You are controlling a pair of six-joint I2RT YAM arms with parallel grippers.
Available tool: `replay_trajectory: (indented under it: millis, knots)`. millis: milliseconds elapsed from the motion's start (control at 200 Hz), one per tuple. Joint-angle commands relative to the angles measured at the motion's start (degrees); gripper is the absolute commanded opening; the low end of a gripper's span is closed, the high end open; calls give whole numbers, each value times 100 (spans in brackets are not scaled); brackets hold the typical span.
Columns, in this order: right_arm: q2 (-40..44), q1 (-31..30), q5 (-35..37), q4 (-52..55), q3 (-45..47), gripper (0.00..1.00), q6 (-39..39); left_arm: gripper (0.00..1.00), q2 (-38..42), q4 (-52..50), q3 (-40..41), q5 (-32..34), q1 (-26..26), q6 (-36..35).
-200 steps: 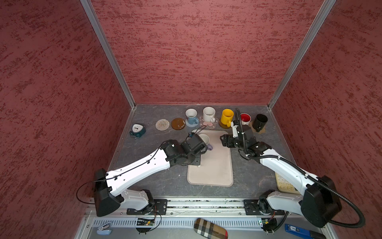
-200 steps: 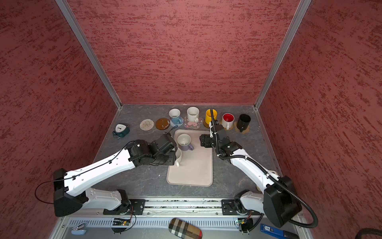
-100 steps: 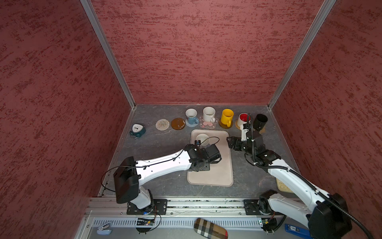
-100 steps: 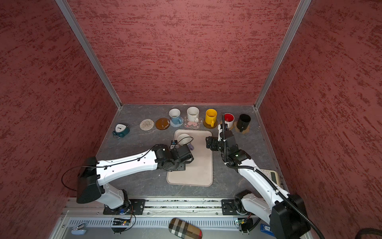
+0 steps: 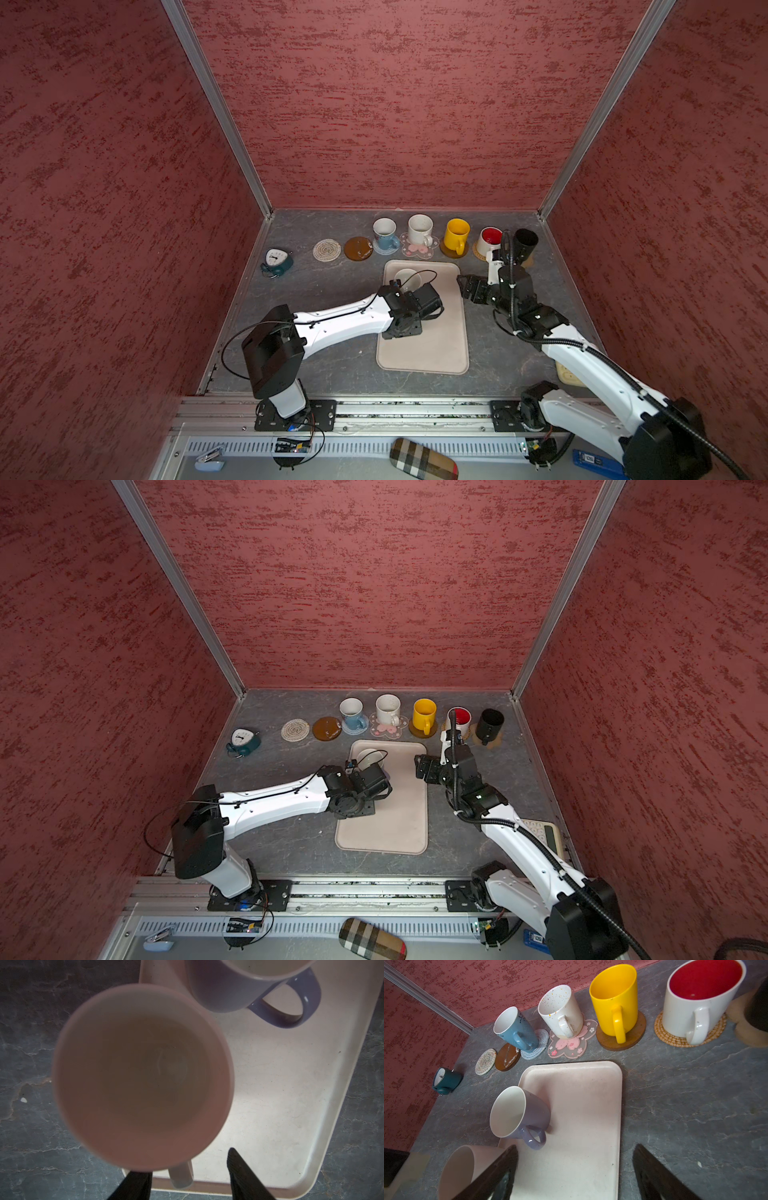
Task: Place cups on coasters
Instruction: Pick up the cup from the tray.
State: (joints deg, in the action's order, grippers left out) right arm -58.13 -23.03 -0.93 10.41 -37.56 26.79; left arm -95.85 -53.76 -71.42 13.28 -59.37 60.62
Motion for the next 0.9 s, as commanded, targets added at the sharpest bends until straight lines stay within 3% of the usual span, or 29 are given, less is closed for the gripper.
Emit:
replay_trajectory:
  millis: [0, 501, 892]
  knots:
    - [109, 44, -30, -210, 82, 87, 94, 51, -139, 137, 87, -45, 54, -42]
    - [65, 49, -94, -308, 152, 87, 90, 30, 202, 85, 616, 25, 263, -140]
    - [5, 44, -102, -347, 157, 87, 55, 23, 183, 225, 604, -25, 361, -341]
